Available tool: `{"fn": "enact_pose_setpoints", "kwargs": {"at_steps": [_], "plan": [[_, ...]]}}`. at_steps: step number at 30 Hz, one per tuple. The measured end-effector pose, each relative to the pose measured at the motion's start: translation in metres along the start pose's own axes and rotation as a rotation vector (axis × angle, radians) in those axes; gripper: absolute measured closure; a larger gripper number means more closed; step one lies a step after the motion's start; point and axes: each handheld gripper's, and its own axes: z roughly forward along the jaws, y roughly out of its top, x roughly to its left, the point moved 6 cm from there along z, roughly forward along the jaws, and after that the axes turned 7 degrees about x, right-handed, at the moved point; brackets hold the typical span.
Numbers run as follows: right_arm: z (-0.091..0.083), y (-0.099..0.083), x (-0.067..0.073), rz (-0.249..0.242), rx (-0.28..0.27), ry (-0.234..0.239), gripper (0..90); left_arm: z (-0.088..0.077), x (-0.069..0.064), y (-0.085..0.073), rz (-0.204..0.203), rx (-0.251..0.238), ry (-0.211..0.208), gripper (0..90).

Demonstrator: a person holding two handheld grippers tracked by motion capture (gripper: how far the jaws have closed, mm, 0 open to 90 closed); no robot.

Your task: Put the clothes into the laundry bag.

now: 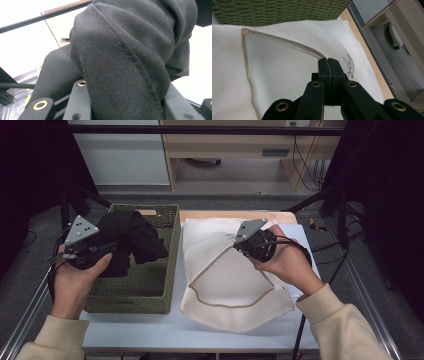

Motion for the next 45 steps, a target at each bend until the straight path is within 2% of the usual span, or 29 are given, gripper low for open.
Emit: {"fn": "enact_pose_setpoints", "kwargs": {"at_steps": [4, 7, 8, 17, 18, 22, 27, 32, 40, 45], "plan": [[0.0, 0.001, 0.0, 0.0, -0.005, 0.0, 90.0, -0.009, -0.004, 0.005, 0.007, -0.028, -0.001, 64.4], [0.0, 0.002, 0.0, 0.0, -0.004, 0.001, 90.0, -0.012, -0.004, 0.006, 0.007, -0.031, -0.002, 64.4], [0.0, 0.002, 0.0, -0.001, -0.002, -0.002, 90.0, -0.012, -0.004, 0.006, 0.019, -0.04, -0.004, 64.3], [0.0, 0.002, 0.0, 0.005, -0.006, -0.001, 90.0, -0.015, -0.005, 0.007, 0.006, -0.043, -0.002, 64.3], [0.0, 0.002, 0.0, 0.004, -0.004, -0.002, 90.0, -0.016, -0.005, 0.008, 0.019, -0.056, -0.003, 64.3], [0.0, 0.002, -0.001, 0.003, -0.004, -0.002, 90.0, -0.024, -0.01, 0.012, 0.02, -0.08, -0.008, 64.3], [-0.001, 0.004, -0.002, 0.009, -0.007, -0.001, 90.0, -0.039, -0.024, 0.018, 0.033, -0.104, -0.028, 64.3], [0.0, 0.005, -0.002, 0.009, -0.006, -0.003, 90.0, -0.053, -0.039, 0.027, 0.039, -0.144, -0.078, 64.2], [0.0, 0.007, -0.003, 0.013, -0.008, -0.006, 90.0, -0.059, -0.069, 0.037, 0.092, -0.161, -0.129, 64.0], [-0.002, 0.006, -0.005, 0.014, -0.009, -0.007, 90.0, -0.056, -0.083, 0.038, 0.12, -0.137, -0.158, 64.0]]}}
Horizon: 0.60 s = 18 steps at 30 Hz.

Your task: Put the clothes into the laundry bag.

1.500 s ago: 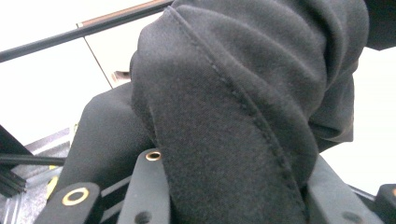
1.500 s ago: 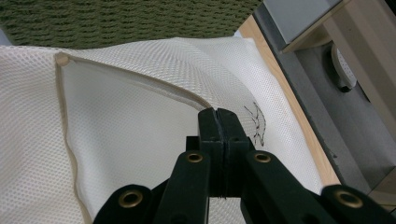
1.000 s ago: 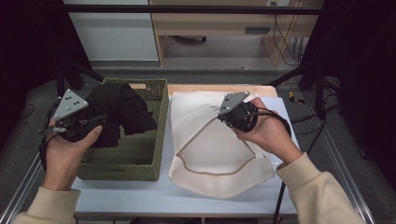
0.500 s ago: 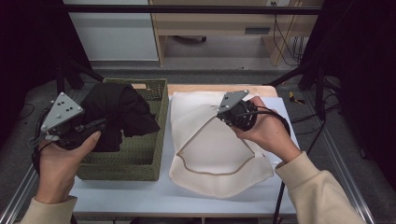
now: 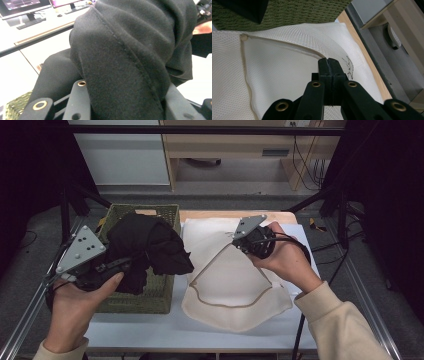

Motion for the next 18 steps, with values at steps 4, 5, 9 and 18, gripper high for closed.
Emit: {"fn": "enact_pose_setpoints", "kwargs": {"at_steps": [4, 5, 9, 18], "plan": [[-0.001, -0.001, -0.001, 0.002, -0.001, 0.0, 90.0, 0.004, -0.008, 0.003, 0.015, 0.005, -0.019, 63.9], [-0.001, -0.001, -0.001, 0.002, -0.001, 0.002, 90.0, 0.004, -0.01, 0.003, 0.017, 0.004, -0.023, 63.9], [-0.001, 0.0, -0.001, 0.002, -0.002, 0.002, 90.0, 0.007, -0.018, 0.006, 0.027, 0.006, -0.046, 63.9], [0.0, 0.003, -0.005, 0.023, -0.006, 0.009, 90.0, 0.016, -0.047, 0.005, 0.047, 0.017, -0.113, 63.7]]}}
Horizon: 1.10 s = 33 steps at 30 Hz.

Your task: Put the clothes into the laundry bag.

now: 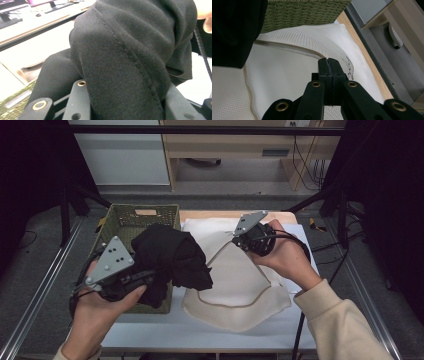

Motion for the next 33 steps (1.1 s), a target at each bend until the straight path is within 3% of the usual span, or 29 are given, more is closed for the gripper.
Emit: {"fn": "enact_pose_setpoints", "kwargs": {"at_steps": [20, 33], "plan": [[0.0, 0.0, -0.001, -0.002, 0.001, 0.005, 90.0, 0.015, -0.051, 0.017, 0.036, -0.03, -0.122, 63.6], [0.0, -0.001, 0.001, 0.004, -0.006, 0.005, 90.0, 0.051, -0.067, -0.005, 0.027, 0.047, -0.159, 63.5]]}}
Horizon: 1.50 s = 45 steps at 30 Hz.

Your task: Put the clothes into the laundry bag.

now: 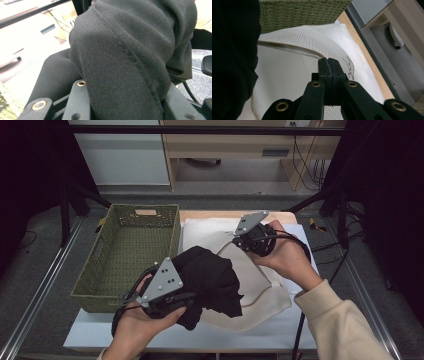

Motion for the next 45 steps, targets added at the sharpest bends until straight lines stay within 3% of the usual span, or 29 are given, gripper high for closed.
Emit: {"fn": "enact_pose_setpoints", "kwargs": {"at_steps": [17, 27, 45], "plan": [[-0.003, -0.001, 0.0, 0.006, -0.005, 0.004, 90.0, 0.038, -0.006, -0.012, 0.003, 0.073, -0.004, 63.4], [-0.003, -0.001, 0.001, -0.005, 0.001, 0.008, 90.0, 0.059, -0.002, -0.026, -0.003, 0.129, 0.008, 63.1], [0.0, 0.0, 0.004, -0.002, -0.006, 0.014, 90.0, 0.093, -0.004, -0.03, 0.023, 0.175, 0.095, 62.6]]}}
